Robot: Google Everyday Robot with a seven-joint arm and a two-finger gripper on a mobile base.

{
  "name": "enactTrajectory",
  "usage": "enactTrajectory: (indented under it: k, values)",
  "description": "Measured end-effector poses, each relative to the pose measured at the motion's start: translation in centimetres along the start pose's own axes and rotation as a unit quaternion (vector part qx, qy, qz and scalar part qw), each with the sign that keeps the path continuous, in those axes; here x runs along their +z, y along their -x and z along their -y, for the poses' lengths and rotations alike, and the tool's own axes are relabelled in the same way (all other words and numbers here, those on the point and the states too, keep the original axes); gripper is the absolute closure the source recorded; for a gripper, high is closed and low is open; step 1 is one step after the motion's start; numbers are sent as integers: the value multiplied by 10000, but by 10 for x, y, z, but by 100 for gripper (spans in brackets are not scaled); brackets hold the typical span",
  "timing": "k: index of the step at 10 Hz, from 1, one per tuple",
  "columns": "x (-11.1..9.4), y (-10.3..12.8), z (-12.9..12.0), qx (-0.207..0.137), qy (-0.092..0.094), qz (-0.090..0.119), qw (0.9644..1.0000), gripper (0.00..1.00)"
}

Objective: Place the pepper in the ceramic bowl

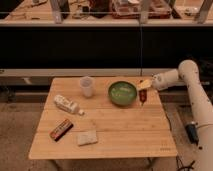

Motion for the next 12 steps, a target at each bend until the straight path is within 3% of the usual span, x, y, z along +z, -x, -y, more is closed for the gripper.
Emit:
enactTrajectory:
  k: [3,6,9,12]
  values:
    - [32,-1,24,-518,72,231,9984,70]
    - [63,-6,27,-711,300,346,9964,70]
    - [84,-19,7,-545,691,366,9954,68]
    - [87,-31,-25,-126,1139,257,9931,42]
